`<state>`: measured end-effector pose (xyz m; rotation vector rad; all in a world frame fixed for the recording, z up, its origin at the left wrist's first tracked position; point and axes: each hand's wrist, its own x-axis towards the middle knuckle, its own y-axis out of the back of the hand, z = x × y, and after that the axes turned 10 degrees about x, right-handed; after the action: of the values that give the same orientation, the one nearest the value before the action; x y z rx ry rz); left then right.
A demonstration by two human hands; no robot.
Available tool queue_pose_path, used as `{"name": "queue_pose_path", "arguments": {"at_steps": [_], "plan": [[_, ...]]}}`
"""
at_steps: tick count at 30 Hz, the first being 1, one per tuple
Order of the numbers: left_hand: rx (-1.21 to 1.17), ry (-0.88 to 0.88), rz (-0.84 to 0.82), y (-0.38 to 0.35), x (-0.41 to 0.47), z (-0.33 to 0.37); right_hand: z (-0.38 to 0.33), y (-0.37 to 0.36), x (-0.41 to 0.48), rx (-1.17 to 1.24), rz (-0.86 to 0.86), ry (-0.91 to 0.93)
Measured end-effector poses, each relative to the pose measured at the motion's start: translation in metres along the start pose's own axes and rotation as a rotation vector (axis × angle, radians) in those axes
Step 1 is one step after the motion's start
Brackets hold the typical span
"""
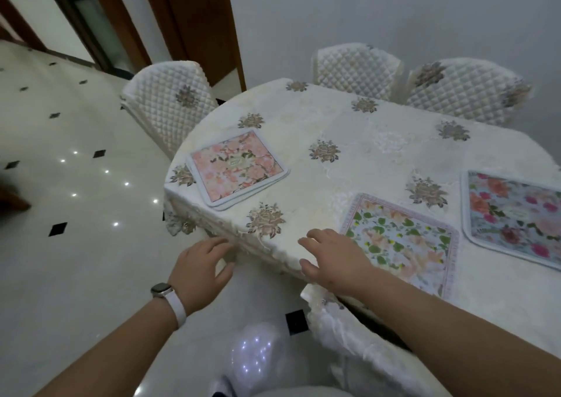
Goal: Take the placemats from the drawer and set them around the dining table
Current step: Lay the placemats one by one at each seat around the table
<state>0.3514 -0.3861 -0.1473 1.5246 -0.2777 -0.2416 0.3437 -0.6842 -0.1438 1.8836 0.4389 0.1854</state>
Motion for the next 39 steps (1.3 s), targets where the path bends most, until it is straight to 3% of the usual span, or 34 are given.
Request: {"name": "queue_pose_path", "arguments": {"at_steps": [6, 11, 19, 30, 39], "plan": [[-0.055, 0.069, 0.015, 0.002, -0.029, -0.087, -0.071, -0.011, 0.053, -0.009, 0.021, 0.006], [-0.016, 0.021, 0.084, 0.004, -0.053, -0.170, -0.141, -0.030, 0.099, -0.071, 0.000, 0.011], [0.011, 0.037, 0.062, 0.009, -0.077, -0.268, -0.229, -0.053, 0.153, -0.055, 0.005, -0.005], [-0.030, 0.079, 0.034, -0.003, -0.041, -0.319, -0.239, -0.061, 0.215, -0.012, 0.034, -0.092], [-0.060, 0.053, -0.026, -0.028, 0.052, -0.350, -0.197, -0.088, 0.296, 0.065, 0.007, -0.164]]}}
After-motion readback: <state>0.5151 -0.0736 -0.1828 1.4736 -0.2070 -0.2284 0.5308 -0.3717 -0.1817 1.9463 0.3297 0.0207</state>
